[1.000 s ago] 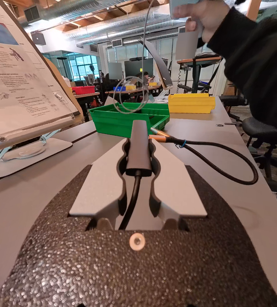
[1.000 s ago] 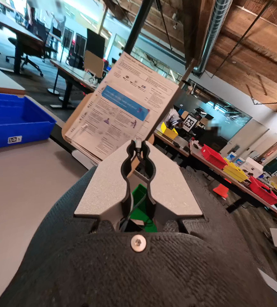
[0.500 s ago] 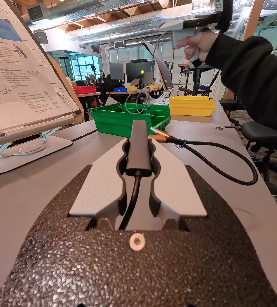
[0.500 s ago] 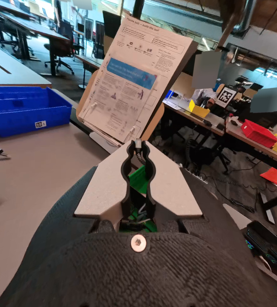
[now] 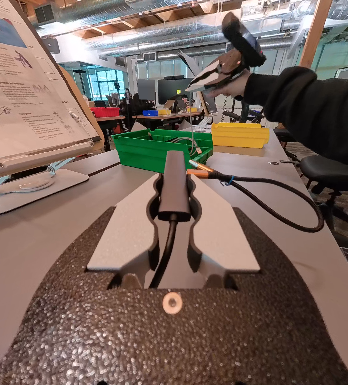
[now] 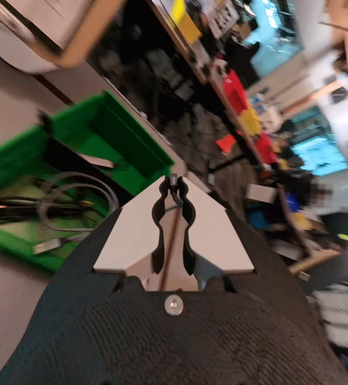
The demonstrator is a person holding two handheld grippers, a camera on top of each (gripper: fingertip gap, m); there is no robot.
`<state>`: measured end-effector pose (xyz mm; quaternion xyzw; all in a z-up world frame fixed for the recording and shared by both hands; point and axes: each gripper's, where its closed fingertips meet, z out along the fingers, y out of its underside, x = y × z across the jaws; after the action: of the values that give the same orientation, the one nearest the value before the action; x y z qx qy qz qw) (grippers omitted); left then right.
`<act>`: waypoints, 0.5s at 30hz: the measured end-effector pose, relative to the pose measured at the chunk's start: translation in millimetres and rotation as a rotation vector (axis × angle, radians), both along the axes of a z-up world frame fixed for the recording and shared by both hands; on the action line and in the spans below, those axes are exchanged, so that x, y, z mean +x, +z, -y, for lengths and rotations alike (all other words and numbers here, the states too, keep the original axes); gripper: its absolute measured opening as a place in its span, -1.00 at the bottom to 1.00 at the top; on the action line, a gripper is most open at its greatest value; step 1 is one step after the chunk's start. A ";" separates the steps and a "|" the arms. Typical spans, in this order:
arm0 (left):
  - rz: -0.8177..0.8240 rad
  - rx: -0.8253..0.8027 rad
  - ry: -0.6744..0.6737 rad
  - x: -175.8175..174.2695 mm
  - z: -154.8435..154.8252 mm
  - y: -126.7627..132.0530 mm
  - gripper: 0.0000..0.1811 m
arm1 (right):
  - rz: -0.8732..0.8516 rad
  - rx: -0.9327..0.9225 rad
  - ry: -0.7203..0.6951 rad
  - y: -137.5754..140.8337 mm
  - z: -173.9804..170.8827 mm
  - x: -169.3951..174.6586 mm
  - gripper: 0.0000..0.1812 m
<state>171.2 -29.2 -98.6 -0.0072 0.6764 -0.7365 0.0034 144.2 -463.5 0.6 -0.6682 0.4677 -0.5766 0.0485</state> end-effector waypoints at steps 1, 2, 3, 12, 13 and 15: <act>-0.003 -0.001 0.000 0.2 0.2 -0.1 -0.77 | -0.010 -0.094 -0.054 3.2 11.1 0.6 -0.90; -0.003 -0.002 -0.001 0.0 0.5 -0.4 -0.77 | -0.020 -0.140 -0.066 4.1 14.7 4.2 -0.90; -0.003 0.000 -0.004 -0.5 0.8 -0.7 -0.77 | -0.008 -0.137 -0.066 5.0 14.5 9.5 -0.90; -0.007 -0.008 -0.019 -2.5 0.9 0.9 -0.77 | -0.532 0.295 0.025 -141.5 -23.2 -3.3 -0.81; -0.007 -0.009 -0.020 -2.7 1.0 1.1 -0.77 | -0.521 0.319 0.006 -144.5 -22.1 -6.8 -0.60; -0.005 -0.007 -0.023 -3.4 1.3 1.0 -0.77 | -0.446 0.388 -0.040 -138.8 -18.5 -13.7 -0.36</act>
<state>167.8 -30.5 -97.6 -0.0013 0.6737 -0.7389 -0.0067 130.5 -445.0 -138.2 -0.7473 0.5813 -0.3161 0.0602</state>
